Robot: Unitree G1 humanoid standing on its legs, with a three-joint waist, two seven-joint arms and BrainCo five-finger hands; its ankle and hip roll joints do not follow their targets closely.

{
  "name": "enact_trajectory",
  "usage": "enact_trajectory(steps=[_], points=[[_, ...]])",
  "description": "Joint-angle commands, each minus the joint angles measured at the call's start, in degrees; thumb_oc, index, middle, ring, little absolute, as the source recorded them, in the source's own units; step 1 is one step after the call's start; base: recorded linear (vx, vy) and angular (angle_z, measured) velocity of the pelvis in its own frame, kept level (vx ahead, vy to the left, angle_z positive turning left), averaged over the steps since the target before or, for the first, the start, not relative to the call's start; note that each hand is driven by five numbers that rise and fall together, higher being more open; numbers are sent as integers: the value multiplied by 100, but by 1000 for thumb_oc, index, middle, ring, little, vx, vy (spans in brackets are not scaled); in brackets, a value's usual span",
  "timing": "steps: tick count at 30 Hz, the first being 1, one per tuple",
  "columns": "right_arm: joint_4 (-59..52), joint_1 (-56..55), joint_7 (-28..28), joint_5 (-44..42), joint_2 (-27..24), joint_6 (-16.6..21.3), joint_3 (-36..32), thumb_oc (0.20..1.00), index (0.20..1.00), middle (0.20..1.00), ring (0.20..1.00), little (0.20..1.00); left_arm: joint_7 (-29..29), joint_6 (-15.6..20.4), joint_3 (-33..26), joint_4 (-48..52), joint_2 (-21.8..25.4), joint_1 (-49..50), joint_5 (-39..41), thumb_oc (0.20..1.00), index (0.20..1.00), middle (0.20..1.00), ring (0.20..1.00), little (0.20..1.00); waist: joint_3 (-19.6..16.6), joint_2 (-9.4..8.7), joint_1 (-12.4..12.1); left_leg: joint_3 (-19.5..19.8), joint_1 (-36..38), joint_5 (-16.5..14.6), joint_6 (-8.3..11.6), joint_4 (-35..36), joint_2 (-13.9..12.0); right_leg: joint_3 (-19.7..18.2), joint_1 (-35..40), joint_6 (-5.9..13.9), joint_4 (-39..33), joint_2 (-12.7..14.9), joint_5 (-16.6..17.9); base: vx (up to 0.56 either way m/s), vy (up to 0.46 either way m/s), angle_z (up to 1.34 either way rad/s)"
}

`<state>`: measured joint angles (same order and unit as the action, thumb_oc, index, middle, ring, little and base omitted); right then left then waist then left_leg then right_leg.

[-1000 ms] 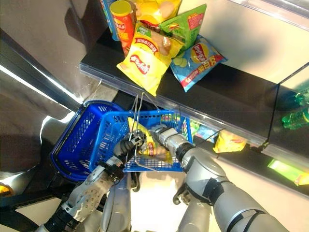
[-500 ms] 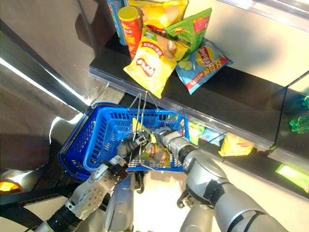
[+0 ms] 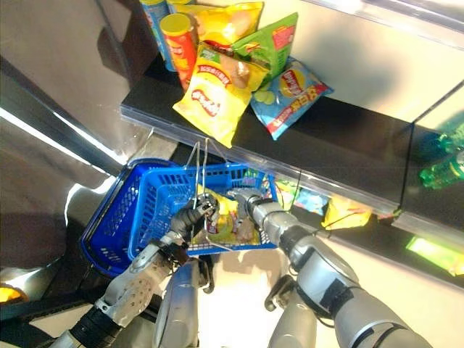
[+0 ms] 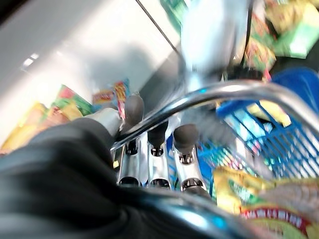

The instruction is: Pick up the snacks into the basket

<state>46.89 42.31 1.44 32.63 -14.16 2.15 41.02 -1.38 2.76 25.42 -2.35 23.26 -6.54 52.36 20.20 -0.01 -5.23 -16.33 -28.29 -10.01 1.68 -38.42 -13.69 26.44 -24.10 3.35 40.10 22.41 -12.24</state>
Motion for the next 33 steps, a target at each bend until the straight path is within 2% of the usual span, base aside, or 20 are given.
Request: enact_trajectory(steps=[1, 4, 5, 6, 8, 9, 11, 15, 16, 17, 20, 22, 24, 26, 27, 28, 29, 31, 32, 33], points=[[-733, -140, 131, -532, -215, 85, -411, 1000, 1000, 1000, 1000, 1000, -179, 626, -298, 785, -229, -184, -471, 200, 200, 200, 200, 200, -123, -206, 161, -137, 443, -148, -127, 377, 29, -272, -27, 444, -207, -60, 791, 17, 13, -29], [-1897, -1152, 121, -1006, -807, 268, -987, 1000, 1000, 1000, 1000, 1000, -234, 682, -552, 702, -190, 53, -622, 200, 200, 200, 200, 200, -204, -297, 368, -214, 726, -90, -123, 642, 41, -314, 202, 495, -469, -90, 915, 23, 22, -16], [-1907, -1160, 125, -1006, -812, 265, -991, 1000, 1000, 1000, 1000, 1000, -234, 682, -548, 703, -191, 56, -623, 200, 200, 200, 200, 200, -204, -295, 365, -215, 732, -88, -123, 647, 42, -313, 207, 496, -473, -90, 917, 54, 46, -17], [-2481, -1818, 5, -1187, -1146, 454, -1370, 1000, 1000, 1000, 1000, 1000, -268, 733, -710, 652, -119, 174, -783, 200, 200, 200, 200, 200, -264, -311, 511, -251, 899, -46, -118, 829, 73, -335, 327, 547, -612, -97, 1005, 39, 35, -18], [-2751, -2170, 54, -1285, -1286, 490, -1551, 1000, 1000, 1000, 1000, 1000, -281, 751, -733, 610, -103, 232, -842, 200, 200, 200, 200, 200, -306, -313, 550, -256, 1008, -5, -110, 957, 103, -336, 412, 582, -700, -97, 1056, 76, 38, -17], [-3131, -2818, 91, -1634, -1446, 630, -1910, 1000, 1000, 1000, 1000, 1000, -327, 762, -854, 508, -79, 350, -860, 200, 200, 200, 200, 200, -384, -341, 662, -297, 1195, 82, -84, 1215, 152, -355, 597, 625, -927, -122, 1158, 86, 28, -19], [-3363, -3340, 133, -1783, -1613, 739, -2187, 1000, 1000, 1000, 1000, 1000, -381, 780, -956, 456, -19, 532, -916, 200, 200, 200, 200, 200, -482, -354, 738, -342, 1423, 171, -67, 1490, 223, -368, 765, 683, -1157, -155, 1288, 103, 22, -11], [-3515, -3638, 162, -1870, -1677, 777, -2339, 1000, 1000, 1000, 1000, 1000, -402, 780, -992, 401, -9, 644, -960, 200, 200, 200, 200, 200, -529, -360, 773, -383, 1597, 244, -65, 1693, 272, -386, 885, 718, -1300, -168, 1383, 59, 29, -12], [-3366, -4106, 149, -2133, -1678, 864, -2649, 1000, 1000, 1000, 1000, 1000, -482, 793, -1102, 188, -15, 867, -1068, 200, 200, 200, 200, 200, -719, -376, 932, -594, 1832, 504, -101, 2140, 389, -356, 1064, 716, -1755, -196, 1684, 168, 83, -7], [-3236, -4305, 154, -2344, -1617, 879, -2781, 1000, 1000, 1000, 1000, 1000, -502, 831, -1098, 74, -21, 950, -1165, 200, 200, 200, 200, 200, -777, -367, 951, -582, 2098, 482, -39, 2421, 486, -472, 1242, 853, -1953, -246, 1729, 209, 114, -11], [-2442, -4677, 198, -3157, -1212, 897, -3011, 1000, 1000, 1000, 1000, 1000, -540, 876, -1161, -513, -155, 1156, -1428, 200, 200, 200, 200, 200, -957, -317, 1109, -755, 2514, 732, -1, 3205, 773, -594, 1446, 987, -2615, -333, 2083, 138, 106, -38], [-2250, -4668, 212, -3230, -1175, 906, -2996, 1000, 1000, 1000, 1000, 1000, -519, 910, -1196, -609, -175, 1176, -1493, 200, 200, 200, 200, 200, -986, -300, 1125, -786, 2631, 816, 9, 3413, 826, -679, 1475, 1005, -2756, -400, 2167, 41, 25, -27], [-2046, -4605, 111, -2935, -1170, 875, -2940, 1000, 1000, 1000, 1000, 1000, -477, 906, -1253, -780, -211, 1246, -1714, 200, 200, 200, 200, 200, -1020, -249, 1157, -820, 2732, 883, 2, 3568, 827, -918, 1456, 1020, -2795, -489, 2172, 25, -14, -33], [-1813, -4521, 84, -2936, -1114, 816, -2915, 1000, 1000, 1000, 1000, 1000, -463, 905, -1286, -829, -205, 1231, -1767, 200, 200, 200, 200, 200, -965, -172, 1114, -861, 2740, 919, -10, 3513, 699, -1023, 1471, 977, -2500, -360, 2023, -40, -120, -35], [-1483, -4412, 27, -2973, -988, 763, -2895, 1000, 1000, 1000, 1000, 1000, -479, 868, -1270, -961, -240, 1212, -1755, 200, 200, 200, 200, 200, -968, -154, 1017, -926, 2718, 916, 41, 3443, 576, -1004, 1649, 956, -2544, -76, 2086, -57, -260, -28], [-1411, -4359, 14, -2990, -934, 745, -2890, 1000, 1000, 1000, 1000, 1000, -472, 857, -1284, -995, -255, 1201, -1756, 200, 200, 200, 200, 200, -998, -171, 964, -936, 2701, 904, 70, 3379, 504, -968, 1767, 980, -2710, 74, 2227, -36, -225, -17], [-1410, -4358, 14, -2990, -933, 745, -2890, 1000, 1000, 1000, 1000, 1000, -472, 857, -1284, -995, -254, 1200, -1756, 200, 200, 200, 200, 200, -993, -170, 965, -934, 2704, 899, 70, 3374, 502, -965, 1776, 981, -2714, 73, 2229, -22, -188, -6], [-1226, -4239, -11, -3020, -866, 705, -2863, 1000, 1000, 1000, 1000, 1000, -482, 843, -1303, -1054, -301, 1190, -1740, 200, 200, 200, 200, 200, -1062, -210, 849, -954, 2600, 873, 152, 3177, 355, -966, 1981, 1018, -3124, 294, 2442, -5, -335, 0], [-1204, -4146, -17, -3037, -843, 655, -2839, 1000, 1000, 1000, 1000, 1000, -452, 825, -1373, -1138, -343, 1198, -1703, 200, 200, 200, 200, 200, -1125, -298, 768, -997, 2517, 905, 231, 2964, 170, -1050, 2087, 1038, -3376, 339, 2465, 27, -479, -25], [-1213, -4111, -28, -3105, -825, 640, -2840, 1000, 1000, 1000, 1000, 1000, -424, 822, -1424, -1186, -363, 1187, -1652, 200, 200, 200, 200, 200, -1107, -314, 705, -1003, 2499, 874, 335, 2774, -25, -1135, 2085, 1055, -3335, 261, 2386, 13, -494, -37]])
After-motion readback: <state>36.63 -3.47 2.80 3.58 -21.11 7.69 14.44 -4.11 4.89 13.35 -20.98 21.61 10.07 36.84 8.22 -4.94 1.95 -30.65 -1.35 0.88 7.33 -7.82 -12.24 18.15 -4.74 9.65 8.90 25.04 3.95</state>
